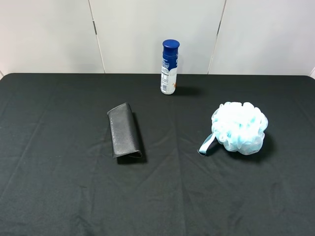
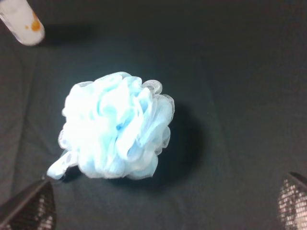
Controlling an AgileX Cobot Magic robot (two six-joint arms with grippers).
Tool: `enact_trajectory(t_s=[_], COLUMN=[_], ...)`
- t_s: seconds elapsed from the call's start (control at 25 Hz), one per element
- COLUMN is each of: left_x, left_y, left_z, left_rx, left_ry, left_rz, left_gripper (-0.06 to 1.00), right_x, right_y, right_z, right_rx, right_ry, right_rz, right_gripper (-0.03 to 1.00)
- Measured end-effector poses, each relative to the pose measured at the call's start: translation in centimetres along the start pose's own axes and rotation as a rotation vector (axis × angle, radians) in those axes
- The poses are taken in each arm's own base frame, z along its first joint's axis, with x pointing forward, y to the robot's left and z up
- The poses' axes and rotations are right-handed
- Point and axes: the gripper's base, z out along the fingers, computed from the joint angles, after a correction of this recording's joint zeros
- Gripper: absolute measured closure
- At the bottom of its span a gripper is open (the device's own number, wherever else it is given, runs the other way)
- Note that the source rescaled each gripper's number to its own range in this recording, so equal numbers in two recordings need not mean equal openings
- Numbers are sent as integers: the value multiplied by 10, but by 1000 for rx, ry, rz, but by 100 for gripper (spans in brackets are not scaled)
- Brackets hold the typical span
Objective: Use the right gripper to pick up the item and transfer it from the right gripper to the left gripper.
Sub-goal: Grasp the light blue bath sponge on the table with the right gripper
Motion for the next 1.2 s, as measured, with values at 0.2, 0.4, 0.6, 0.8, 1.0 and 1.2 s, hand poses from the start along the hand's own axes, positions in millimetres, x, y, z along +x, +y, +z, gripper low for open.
enact_trajectory(t_s=[0.2,0.4,0.6,0.8,1.0,1.2], left_x=[0,0,0,0,0,0], left_y=[0,0,0,0,0,0], left_z=[0,0,0,0,0,0], left_rx=[0,0,0,0,0,0], left_ry=[-5,-5,-5,-5,-5,-5], left_rz=[0,0,0,0,0,0], left_gripper=[-6,-6,-6,-6,-6,-6], right_x=[-40,-52,-40,-22,-3,3], right_y=[-2,10,32,34,32,32], right_z=[58,122,181,233,268,277], right_rx=[-38,-97,-124,-105,-95,-95], right_ry=[173,323,432,520,588,616], right_rz=[-59,-133,-226,-239,-233,-229], right_gripper=[-3,-3,-3,-3,-3,29])
